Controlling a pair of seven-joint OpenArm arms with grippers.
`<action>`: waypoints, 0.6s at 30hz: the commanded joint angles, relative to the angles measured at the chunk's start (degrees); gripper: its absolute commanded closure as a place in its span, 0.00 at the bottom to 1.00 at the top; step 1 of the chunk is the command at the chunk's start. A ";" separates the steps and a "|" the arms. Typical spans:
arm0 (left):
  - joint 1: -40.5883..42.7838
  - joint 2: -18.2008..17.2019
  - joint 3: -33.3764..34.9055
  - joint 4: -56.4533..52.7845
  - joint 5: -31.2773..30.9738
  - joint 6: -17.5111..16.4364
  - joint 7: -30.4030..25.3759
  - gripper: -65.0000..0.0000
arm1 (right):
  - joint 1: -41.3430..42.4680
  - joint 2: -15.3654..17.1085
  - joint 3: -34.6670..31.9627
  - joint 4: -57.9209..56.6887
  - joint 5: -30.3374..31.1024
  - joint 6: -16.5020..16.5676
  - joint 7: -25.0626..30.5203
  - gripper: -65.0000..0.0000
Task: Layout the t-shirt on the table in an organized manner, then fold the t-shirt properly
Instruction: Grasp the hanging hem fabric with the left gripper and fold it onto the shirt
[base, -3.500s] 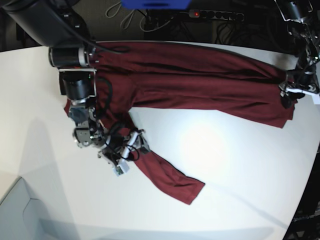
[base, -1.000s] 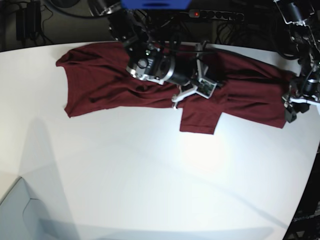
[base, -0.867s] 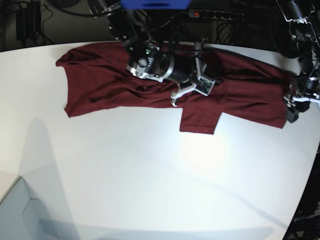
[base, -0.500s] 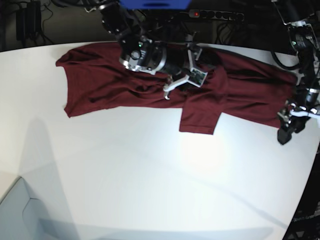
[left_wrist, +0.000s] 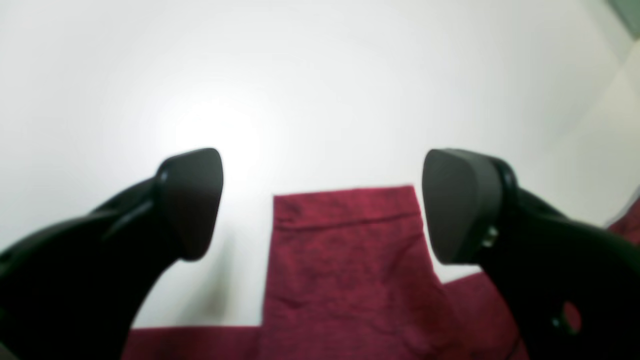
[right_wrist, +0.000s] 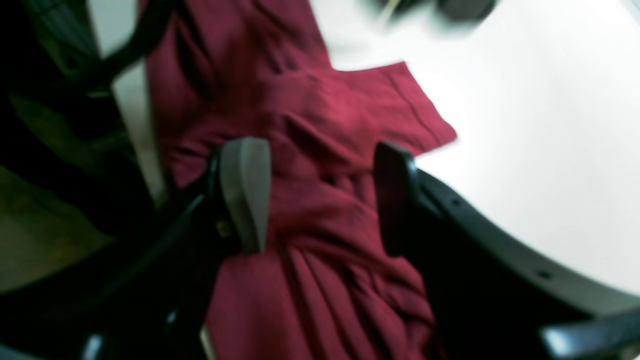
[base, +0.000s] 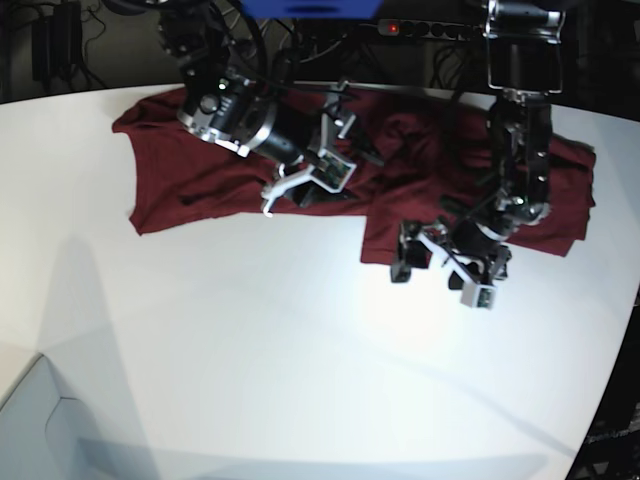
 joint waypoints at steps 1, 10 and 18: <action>-1.14 0.04 0.02 0.88 0.13 -0.52 -1.82 0.06 | 0.25 -0.44 0.09 1.41 0.92 0.14 1.68 0.49; -1.49 1.63 0.11 -6.51 2.94 -0.52 -1.90 0.06 | 0.25 -0.35 1.76 1.76 0.92 0.14 1.68 0.49; -1.58 1.71 0.11 -10.20 3.21 -0.44 -1.55 0.19 | 0.69 -0.44 1.76 1.58 0.92 0.14 1.68 0.49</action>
